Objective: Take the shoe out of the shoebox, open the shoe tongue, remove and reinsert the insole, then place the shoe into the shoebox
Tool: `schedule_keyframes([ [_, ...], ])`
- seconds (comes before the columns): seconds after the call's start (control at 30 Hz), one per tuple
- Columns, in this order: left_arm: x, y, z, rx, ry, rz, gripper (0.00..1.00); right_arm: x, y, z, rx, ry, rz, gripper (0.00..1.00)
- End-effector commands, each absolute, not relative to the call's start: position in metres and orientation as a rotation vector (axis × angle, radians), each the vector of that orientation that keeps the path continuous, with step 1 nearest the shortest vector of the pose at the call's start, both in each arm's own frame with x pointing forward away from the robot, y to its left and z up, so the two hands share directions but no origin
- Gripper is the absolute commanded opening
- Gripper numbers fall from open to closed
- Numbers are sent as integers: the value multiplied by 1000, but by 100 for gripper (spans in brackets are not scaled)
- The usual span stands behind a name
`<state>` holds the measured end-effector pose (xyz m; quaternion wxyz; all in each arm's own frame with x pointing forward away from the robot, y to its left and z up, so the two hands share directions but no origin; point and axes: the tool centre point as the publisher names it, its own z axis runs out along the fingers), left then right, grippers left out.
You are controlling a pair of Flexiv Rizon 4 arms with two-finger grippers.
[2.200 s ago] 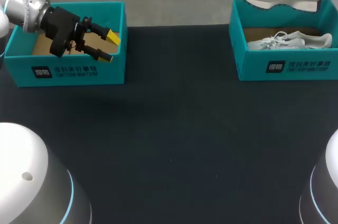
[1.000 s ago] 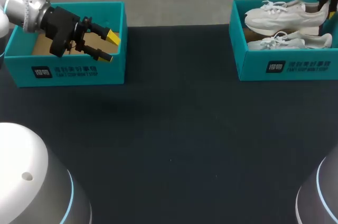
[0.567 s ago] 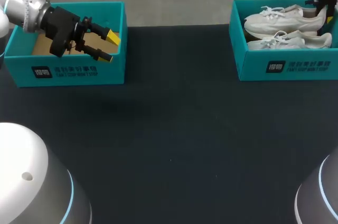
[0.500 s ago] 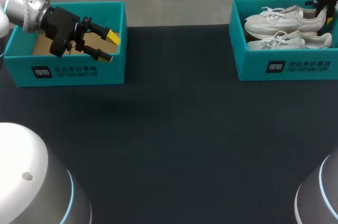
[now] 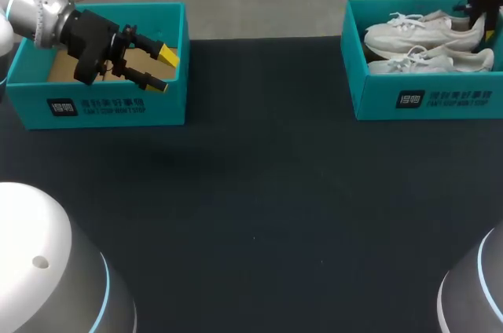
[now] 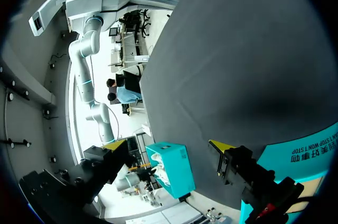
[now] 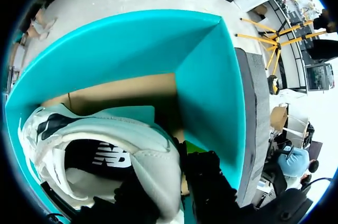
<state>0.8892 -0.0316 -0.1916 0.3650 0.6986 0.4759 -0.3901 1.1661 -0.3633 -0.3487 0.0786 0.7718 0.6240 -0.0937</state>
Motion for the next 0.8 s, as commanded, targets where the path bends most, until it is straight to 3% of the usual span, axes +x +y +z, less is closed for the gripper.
schedule_keyframes([
  [0.03,890,-31,-192,1801,1223,-1003,100,1176,-372,-337,2372,1839,-266,0],
  [0.8,890,-31,-192,1801,1223,-1003,100,1168,-369,-363,2388,1822,-319,0],
])
